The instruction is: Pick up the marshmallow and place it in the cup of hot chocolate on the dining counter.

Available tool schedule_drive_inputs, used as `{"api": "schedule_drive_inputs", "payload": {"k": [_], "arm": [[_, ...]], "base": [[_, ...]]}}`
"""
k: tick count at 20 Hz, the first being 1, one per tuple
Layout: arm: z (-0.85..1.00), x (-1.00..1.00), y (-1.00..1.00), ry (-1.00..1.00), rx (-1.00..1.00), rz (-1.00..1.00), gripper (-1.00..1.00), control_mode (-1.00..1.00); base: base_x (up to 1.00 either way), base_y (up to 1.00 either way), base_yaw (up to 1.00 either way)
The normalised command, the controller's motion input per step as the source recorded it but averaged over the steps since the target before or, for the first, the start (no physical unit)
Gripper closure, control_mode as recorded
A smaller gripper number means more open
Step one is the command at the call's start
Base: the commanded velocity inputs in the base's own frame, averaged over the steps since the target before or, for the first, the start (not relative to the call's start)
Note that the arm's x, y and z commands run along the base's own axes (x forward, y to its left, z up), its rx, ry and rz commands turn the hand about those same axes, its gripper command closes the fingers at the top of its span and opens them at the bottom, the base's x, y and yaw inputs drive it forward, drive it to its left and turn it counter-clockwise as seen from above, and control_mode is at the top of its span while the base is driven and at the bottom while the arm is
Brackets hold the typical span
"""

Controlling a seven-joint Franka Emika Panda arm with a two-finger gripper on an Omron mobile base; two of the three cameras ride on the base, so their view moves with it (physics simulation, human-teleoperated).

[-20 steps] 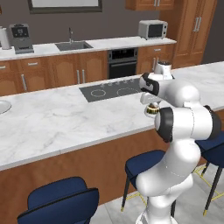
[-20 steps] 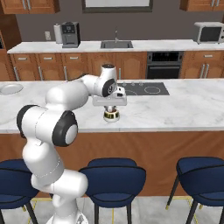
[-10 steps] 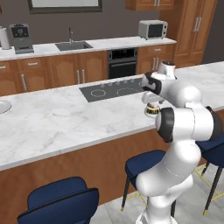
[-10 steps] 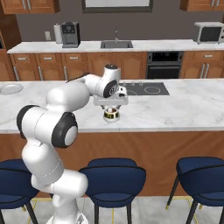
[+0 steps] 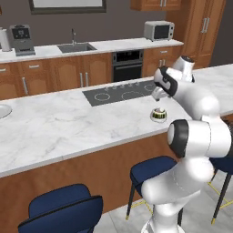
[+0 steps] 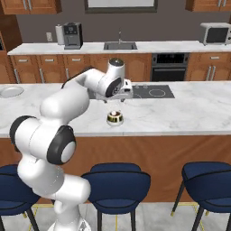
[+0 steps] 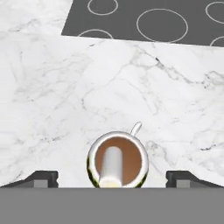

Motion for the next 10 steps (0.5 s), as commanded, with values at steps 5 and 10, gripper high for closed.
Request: {"api": "schedule_drive_inputs", "payload": {"k": [5,10], "arm": [[0.65,-0.53,0.05,-0.02,-0.01,0.02,-1.0,-1.0],[0.16,-0.76,0.33,0.03,-0.08,0.05,-1.0,-1.0]], "base": [[0.0,0.0,0.0],[0.0,0.0,0.0]]}}
